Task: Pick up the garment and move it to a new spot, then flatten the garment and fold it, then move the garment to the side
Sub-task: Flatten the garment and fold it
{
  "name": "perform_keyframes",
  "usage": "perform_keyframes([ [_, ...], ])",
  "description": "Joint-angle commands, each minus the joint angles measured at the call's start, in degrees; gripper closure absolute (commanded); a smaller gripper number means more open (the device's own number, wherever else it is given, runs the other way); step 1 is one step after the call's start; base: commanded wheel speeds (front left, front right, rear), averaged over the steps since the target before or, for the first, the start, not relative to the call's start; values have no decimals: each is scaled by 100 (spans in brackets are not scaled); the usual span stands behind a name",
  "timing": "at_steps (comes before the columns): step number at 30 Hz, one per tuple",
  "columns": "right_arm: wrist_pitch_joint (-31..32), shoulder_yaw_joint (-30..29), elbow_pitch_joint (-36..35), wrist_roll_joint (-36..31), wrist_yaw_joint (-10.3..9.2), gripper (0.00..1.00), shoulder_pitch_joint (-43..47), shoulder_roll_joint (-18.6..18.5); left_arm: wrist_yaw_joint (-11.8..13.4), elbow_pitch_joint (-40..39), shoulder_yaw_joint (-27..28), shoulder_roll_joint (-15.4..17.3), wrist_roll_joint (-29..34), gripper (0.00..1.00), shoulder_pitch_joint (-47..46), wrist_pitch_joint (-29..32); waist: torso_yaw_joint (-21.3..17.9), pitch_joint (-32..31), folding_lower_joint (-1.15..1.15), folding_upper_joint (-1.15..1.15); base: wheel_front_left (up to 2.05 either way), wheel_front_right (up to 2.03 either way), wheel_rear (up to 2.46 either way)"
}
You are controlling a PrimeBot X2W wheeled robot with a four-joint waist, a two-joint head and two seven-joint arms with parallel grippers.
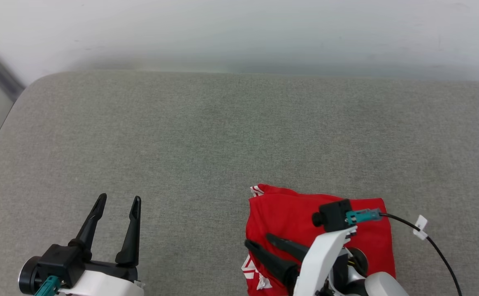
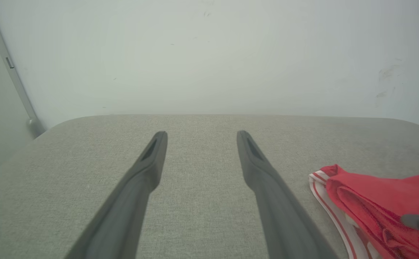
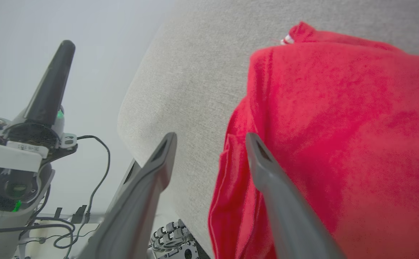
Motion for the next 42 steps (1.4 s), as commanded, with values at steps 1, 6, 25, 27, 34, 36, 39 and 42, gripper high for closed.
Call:
perform_keyframes([
  [1,-44,45,-62,38,0,0,-103,14,-8,3,5,-10,-9,0,14,-13,-19,-5,0,0,0,0,0],
  [6,-150,148,-217,-49,0,0,-262,13,-8,-4,3,-12,-5,0,27,-12,-122,-38,0,0,0,0,0],
  [25,-1810,-1489,-683,-3116,0,0,-869,-1218,-8,-237,1,-100,-13,0,-138,-12,-594,30,0,0,0,0,0],
  [27,-2035,-1716,-735,-3191,-1,0,-735,-1266,-8,-256,-4,-108,-10,0,-147,-12,-623,43,0,0,0,0,0],
  [34,-2786,-2415,-1012,-3264,-1,0,-114,-1067,-8,-345,7,-144,-52,0,-110,-12,-677,78,0,0,0,0,0],
  [36,-2964,-2578,-1106,-3262,-1,0,92,-950,-8,-368,21,-168,-79,0,-85,-12,-685,84,0,0,0,0,0],
  [39,-3159,-2719,-1224,-3223,-1,0,346,-752,-8,-399,35,-210,-99,0,-41,-12,-698,91,0,0,0,0,0],
  [42,-3369,-2740,-1347,-3342,-1,0,607,-502,-8,-429,42,-250,-118,0,33,-12,-698,90,0,0,0,0,0],
])
